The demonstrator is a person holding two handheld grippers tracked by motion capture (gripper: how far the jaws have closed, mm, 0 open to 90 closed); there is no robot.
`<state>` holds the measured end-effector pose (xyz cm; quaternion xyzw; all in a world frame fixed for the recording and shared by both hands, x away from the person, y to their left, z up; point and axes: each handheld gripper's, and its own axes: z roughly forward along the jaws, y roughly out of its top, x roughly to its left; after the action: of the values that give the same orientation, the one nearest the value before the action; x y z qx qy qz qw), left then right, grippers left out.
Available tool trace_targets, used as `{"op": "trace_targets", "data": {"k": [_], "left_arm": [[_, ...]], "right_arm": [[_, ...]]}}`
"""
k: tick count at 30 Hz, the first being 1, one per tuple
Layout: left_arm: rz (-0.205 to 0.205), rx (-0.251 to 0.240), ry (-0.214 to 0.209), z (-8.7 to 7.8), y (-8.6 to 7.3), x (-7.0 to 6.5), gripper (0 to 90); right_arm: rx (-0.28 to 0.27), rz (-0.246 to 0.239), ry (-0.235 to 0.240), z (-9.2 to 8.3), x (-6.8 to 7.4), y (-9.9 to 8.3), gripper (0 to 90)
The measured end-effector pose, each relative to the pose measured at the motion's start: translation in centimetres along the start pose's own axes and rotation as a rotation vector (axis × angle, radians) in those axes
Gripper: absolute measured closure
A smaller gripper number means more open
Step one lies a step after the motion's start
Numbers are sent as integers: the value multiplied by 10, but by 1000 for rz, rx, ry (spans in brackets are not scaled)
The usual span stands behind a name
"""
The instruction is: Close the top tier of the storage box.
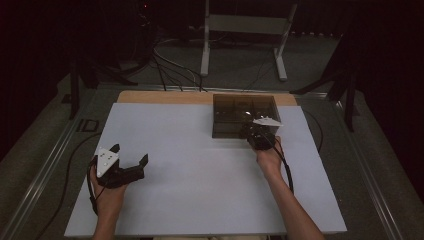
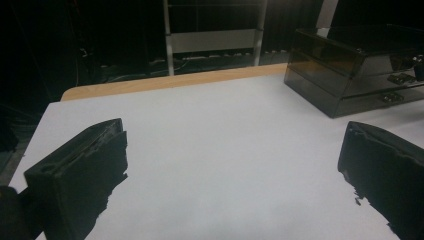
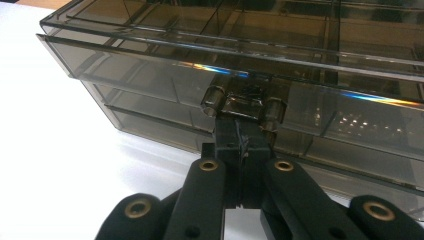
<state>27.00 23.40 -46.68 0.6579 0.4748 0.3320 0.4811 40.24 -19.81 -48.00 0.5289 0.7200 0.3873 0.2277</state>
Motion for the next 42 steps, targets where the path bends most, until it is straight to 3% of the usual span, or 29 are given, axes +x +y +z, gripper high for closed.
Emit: {"op": "trace_targets", "data": {"k": [34,42], "left_arm": [[3,0,0,0,0,0,3],[2,-3,2,-1,0,0,3]], "right_arm": [[-18,16,0,6,-3,2,899],[-21,14,29,3,0,1,753]]}}
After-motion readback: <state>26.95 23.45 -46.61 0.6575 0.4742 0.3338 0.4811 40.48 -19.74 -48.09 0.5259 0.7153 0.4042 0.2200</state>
